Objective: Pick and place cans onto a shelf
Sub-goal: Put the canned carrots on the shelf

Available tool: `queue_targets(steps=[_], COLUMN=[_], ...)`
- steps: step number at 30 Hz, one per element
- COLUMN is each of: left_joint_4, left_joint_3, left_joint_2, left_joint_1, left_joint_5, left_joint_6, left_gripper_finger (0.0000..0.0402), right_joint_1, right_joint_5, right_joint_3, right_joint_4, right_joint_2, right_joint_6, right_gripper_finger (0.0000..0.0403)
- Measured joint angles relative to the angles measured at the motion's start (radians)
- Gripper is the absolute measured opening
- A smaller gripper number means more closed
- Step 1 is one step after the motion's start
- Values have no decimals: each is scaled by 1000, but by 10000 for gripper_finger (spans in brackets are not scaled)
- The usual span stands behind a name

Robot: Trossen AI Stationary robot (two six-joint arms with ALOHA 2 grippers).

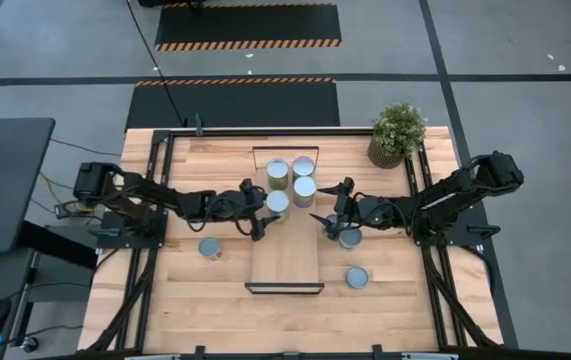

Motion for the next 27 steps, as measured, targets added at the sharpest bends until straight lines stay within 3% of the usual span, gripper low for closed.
queue_targets(steps=[7, 14, 27], left_joint_4=[-18, -26, -4], left_joint_3=[4, 4, 1], left_joint_2=[0, 0, 3], left_joint_1=[15, 53, 64], left_joint_5=[18, 105, 66], left_joint_6=[20, 4, 8], left_gripper_finger=[315, 315, 316], right_joint_1=[0, 2, 5], right_joint_5=[0, -3, -7], right_joint_3=[0, 0, 0], right_joint_4=[1, -1, 0], right_joint_2=[0, 0, 0], right_joint_6=[1, 1, 2], right_gripper_finger=[375, 375, 375])
